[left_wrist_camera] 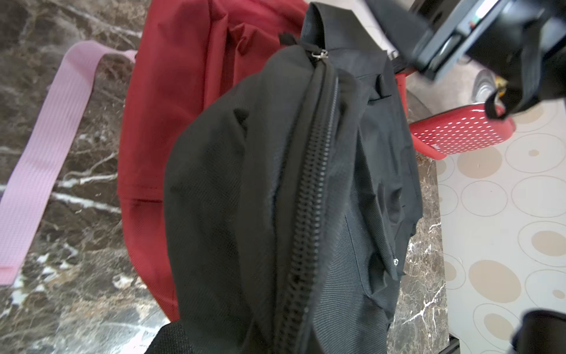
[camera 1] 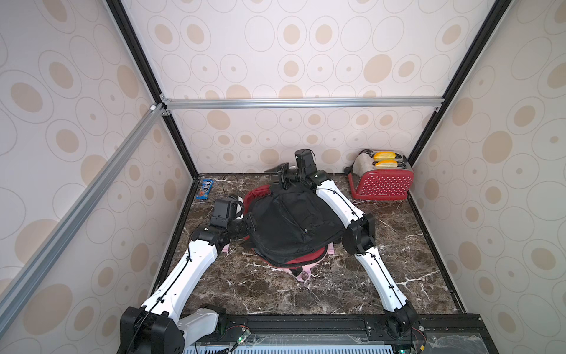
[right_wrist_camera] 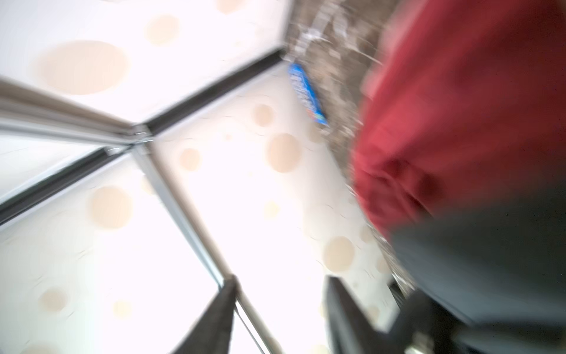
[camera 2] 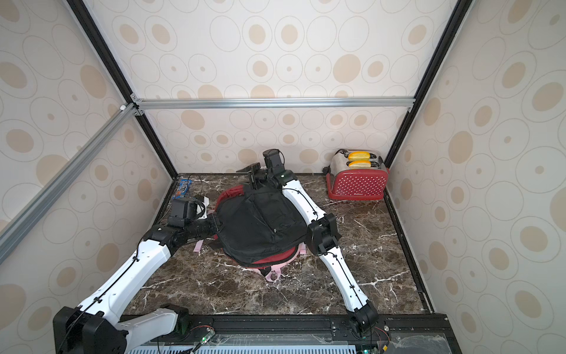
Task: Zip up the backpack
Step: Zip the zipper on the backpack.
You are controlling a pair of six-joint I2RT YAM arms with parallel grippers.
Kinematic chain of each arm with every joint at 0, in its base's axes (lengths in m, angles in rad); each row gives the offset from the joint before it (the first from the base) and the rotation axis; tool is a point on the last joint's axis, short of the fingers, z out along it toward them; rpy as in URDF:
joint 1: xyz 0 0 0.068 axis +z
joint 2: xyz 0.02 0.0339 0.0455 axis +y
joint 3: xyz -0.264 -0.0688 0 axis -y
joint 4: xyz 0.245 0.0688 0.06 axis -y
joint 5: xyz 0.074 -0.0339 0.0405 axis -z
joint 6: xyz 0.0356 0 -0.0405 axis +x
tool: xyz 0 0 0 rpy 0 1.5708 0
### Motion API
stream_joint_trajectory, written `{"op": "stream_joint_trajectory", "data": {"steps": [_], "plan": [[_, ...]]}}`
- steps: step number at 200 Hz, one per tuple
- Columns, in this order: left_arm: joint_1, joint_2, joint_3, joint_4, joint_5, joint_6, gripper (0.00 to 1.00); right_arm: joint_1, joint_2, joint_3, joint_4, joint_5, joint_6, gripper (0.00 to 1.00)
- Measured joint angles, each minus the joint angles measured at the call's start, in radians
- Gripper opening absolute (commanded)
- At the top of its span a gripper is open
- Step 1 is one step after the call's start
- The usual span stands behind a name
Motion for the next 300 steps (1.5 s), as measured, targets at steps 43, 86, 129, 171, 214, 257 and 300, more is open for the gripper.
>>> {"op": "stream_joint_trajectory", "data": {"steps": [43,86,129,171,214,257,300], "plan": [[-0.001,0.032,0.062,-0.099,-0.092,-0.014,0.00,-0.095,-0.298,-0.277,-0.145,-0.061,-0.364,1.00],[0.027,0.007,0.140,-0.267,-0.301,-0.048,0.00,-0.261,-0.900,-0.671,-0.530,0.074,-0.875,1.00],[0.042,-0.047,0.171,-0.460,-0.544,-0.072,0.00,-0.390,-1.157,-0.997,-0.822,0.323,-1.191,0.97],[0.047,-0.082,0.146,-0.506,-0.557,-0.118,0.00,-0.469,-1.086,-1.313,-0.850,0.312,-1.325,0.89],[0.050,-0.105,0.018,-0.414,-0.431,-0.159,0.00,-0.468,-0.947,-1.346,-0.739,0.164,-1.398,0.80],[0.051,-0.111,0.006,-0.385,-0.400,-0.173,0.00,-0.468,-0.800,-1.264,-0.638,0.072,-1.408,0.55],[0.051,-0.114,0.006,-0.385,-0.399,-0.188,0.00,-0.468,-0.644,-1.149,-0.576,0.057,-1.387,0.57]]}}
